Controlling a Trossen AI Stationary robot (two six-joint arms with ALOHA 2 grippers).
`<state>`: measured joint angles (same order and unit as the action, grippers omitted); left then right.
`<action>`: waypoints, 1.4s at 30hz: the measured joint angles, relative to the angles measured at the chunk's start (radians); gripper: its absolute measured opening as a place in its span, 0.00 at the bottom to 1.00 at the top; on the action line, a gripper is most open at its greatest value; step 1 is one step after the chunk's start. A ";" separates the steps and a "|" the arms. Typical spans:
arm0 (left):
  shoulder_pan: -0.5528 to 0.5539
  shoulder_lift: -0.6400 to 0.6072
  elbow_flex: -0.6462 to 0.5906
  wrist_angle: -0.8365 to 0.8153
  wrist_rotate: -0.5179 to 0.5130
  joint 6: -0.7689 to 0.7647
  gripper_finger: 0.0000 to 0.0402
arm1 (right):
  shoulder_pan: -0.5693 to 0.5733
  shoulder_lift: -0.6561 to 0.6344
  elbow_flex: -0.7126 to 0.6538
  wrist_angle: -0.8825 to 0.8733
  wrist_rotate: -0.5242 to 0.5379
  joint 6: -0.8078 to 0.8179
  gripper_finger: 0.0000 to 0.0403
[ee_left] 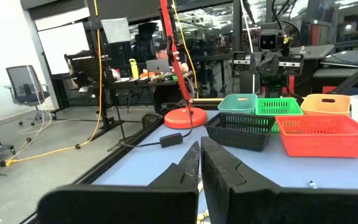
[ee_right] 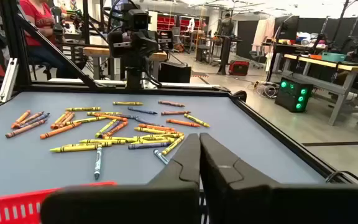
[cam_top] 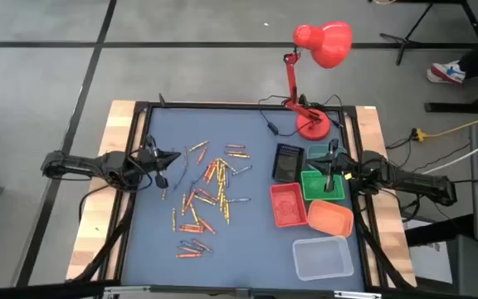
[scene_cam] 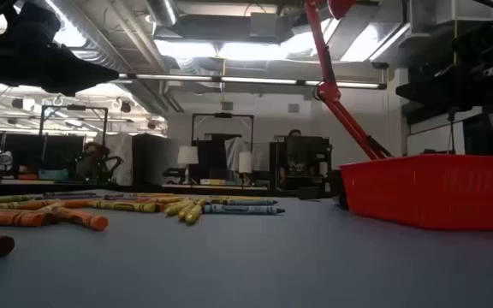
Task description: Sort crayons
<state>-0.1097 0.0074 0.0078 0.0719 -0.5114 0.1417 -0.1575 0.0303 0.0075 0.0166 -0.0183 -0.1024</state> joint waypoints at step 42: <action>0.000 0.000 0.000 0.000 0.000 0.000 0.00 | 0.000 0.000 0.000 0.004 0.033 0.000 0.01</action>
<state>-0.1097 0.0074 0.0078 0.0719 -0.5114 0.1413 -0.1576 0.0303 0.0078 0.0204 0.0147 -0.1024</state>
